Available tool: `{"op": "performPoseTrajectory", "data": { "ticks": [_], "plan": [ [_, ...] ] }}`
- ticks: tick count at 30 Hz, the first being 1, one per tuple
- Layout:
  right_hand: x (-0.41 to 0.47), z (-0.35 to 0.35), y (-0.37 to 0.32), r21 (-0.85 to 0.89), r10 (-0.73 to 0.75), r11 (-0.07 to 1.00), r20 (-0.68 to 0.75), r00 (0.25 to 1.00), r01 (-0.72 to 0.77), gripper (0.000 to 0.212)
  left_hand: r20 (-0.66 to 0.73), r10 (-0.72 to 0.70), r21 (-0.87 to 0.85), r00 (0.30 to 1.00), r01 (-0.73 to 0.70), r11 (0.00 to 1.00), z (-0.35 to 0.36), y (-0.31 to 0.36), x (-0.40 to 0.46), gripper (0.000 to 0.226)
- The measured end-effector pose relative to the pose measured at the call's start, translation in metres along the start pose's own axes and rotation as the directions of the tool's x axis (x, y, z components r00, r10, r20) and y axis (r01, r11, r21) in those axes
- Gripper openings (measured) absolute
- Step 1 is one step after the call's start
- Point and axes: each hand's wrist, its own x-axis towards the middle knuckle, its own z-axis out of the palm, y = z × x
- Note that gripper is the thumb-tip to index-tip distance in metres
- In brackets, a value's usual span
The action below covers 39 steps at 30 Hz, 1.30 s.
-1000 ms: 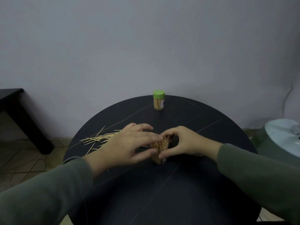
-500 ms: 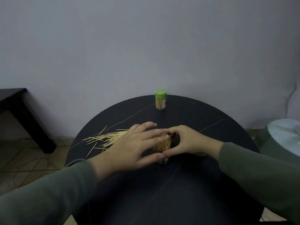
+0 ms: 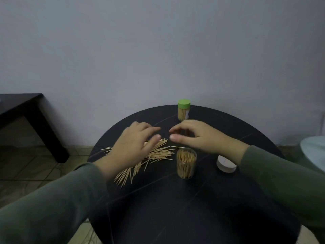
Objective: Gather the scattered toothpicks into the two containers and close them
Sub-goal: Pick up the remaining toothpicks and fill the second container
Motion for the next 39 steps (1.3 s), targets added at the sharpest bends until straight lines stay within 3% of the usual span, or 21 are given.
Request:
{"op": "performPoseTrajectory", "data": {
  "ticks": [3,6,10,12,17,29,39],
  "plan": [
    [0.013,0.011,-0.042,-0.461,-0.156,0.878,-0.017,0.988,0.131,0.036,0.049,-0.256,0.031,0.965,0.255,0.966,0.004,-0.04,-0.001,0.04],
    [0.02,0.041,-0.08,-0.567,-0.275,0.763,0.148,0.95,0.31,0.036,0.133,-0.41,0.091,0.902,0.401,0.912,0.003,-0.074,-0.008,0.038],
    [0.032,0.096,-0.103,-0.658,-0.342,0.577,0.343,0.875,0.483,0.052,0.293,-0.479,0.201,0.827,0.437,0.877,-0.004,-0.103,-0.022,0.048],
    [0.043,0.112,-0.106,-0.657,-0.319,0.561,0.389,0.864,0.503,0.06,0.369,-0.498,0.196,0.785,0.458,0.867,-0.008,-0.112,-0.031,0.057],
    [0.059,0.123,-0.108,-0.622,-0.275,0.626,0.388,0.879,0.47,0.048,0.429,-0.442,0.107,0.788,0.441,0.891,-0.008,-0.119,-0.041,0.054],
    [0.062,0.105,-0.089,-0.757,-0.148,0.531,0.359,0.921,0.381,0.034,0.343,-0.202,0.057,0.917,0.194,0.979,0.01,-0.104,-0.035,0.041],
    [0.062,0.084,-0.083,-0.819,0.062,0.539,0.273,0.96,0.198,0.012,0.315,-0.079,0.008,0.946,0.08,0.997,0.021,-0.085,-0.019,0.035]
  ]
}}
